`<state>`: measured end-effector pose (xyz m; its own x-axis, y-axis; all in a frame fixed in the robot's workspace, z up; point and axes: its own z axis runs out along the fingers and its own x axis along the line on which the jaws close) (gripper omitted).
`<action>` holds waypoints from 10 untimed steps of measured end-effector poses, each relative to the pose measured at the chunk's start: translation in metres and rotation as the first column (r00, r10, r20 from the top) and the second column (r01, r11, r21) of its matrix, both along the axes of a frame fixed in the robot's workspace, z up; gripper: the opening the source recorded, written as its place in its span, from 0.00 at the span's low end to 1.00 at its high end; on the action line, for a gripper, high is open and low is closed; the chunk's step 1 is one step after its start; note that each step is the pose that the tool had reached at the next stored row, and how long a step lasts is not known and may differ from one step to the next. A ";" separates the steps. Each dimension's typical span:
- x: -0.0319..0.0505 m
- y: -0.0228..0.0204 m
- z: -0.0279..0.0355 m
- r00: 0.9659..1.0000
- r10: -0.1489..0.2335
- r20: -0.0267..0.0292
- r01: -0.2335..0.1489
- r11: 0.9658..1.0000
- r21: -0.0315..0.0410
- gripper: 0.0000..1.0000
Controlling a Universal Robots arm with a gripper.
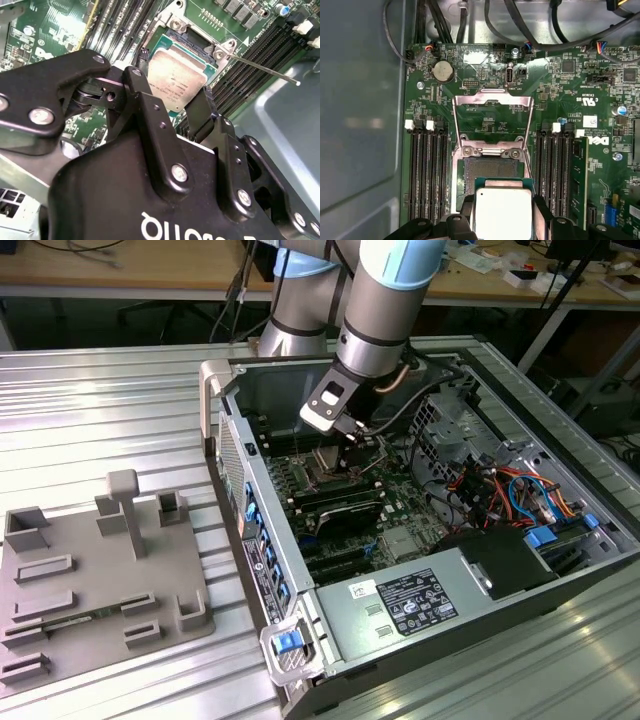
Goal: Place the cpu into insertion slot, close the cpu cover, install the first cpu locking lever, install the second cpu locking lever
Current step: 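Place the cpu into insertion slot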
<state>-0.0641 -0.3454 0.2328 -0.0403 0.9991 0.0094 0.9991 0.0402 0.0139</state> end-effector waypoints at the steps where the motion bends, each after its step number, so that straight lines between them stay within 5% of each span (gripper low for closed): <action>1: 0.0004 0.0002 -0.0010 1.000 0.000 -0.001 0.000 1.000 0.000 0.55; 10: 0.0059 0.0023 -0.0106 1.000 -0.004 -0.015 0.004 1.000 0.000 0.55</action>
